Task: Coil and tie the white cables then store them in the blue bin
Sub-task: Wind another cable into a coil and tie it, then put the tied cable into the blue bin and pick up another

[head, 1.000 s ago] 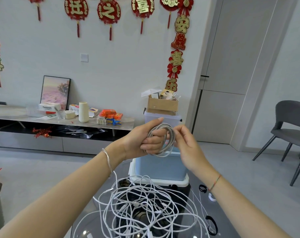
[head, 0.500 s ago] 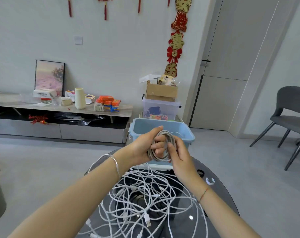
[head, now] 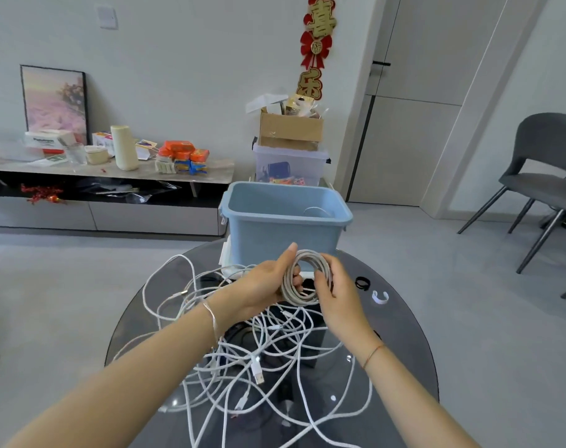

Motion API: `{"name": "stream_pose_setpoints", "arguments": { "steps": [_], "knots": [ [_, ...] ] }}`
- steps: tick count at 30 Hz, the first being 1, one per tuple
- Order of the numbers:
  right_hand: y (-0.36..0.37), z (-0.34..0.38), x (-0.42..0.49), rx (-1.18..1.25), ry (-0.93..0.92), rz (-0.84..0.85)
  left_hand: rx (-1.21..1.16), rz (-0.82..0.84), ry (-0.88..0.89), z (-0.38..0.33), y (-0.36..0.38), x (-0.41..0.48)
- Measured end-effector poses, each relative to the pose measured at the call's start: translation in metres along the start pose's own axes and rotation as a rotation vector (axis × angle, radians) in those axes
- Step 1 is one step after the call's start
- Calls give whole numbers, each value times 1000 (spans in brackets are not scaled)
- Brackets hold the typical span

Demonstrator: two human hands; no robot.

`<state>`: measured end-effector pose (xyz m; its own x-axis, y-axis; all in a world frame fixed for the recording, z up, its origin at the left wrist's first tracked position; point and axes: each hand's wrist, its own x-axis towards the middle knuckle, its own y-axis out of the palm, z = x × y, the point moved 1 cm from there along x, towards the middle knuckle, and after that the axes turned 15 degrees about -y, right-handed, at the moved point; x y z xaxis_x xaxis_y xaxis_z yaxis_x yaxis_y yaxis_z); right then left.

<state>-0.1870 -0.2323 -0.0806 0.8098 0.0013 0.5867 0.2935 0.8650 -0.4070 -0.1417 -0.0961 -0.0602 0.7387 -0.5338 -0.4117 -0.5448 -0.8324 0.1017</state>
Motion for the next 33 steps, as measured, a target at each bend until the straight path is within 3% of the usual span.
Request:
{"name": "stream_pose_setpoints", "arguments": {
  "steps": [5,9,15,18,21,23,29,33],
  "knots": [
    [9,-8,-15,-90,19,66,189,-339,210,32,5,7],
    [14,-7,-26,-78,18,104,332,-434,350,46,0,11],
    [16,-17,-34,-44,69,146,255,-422,338,59,3,15],
    [6,-18,-34,-70,103,249,258,-395,288,65,7,15],
    [-13,-20,-31,-18,210,435,281,-383,236,73,9,19],
    [-33,-27,-26,4,325,421,289,-368,198,76,12,22],
    [-96,-73,-38,-389,430,382,291,-365,168,75,14,18],
    [-102,-94,-57,-484,535,407,288,-360,164,77,16,14]
  ]
}}
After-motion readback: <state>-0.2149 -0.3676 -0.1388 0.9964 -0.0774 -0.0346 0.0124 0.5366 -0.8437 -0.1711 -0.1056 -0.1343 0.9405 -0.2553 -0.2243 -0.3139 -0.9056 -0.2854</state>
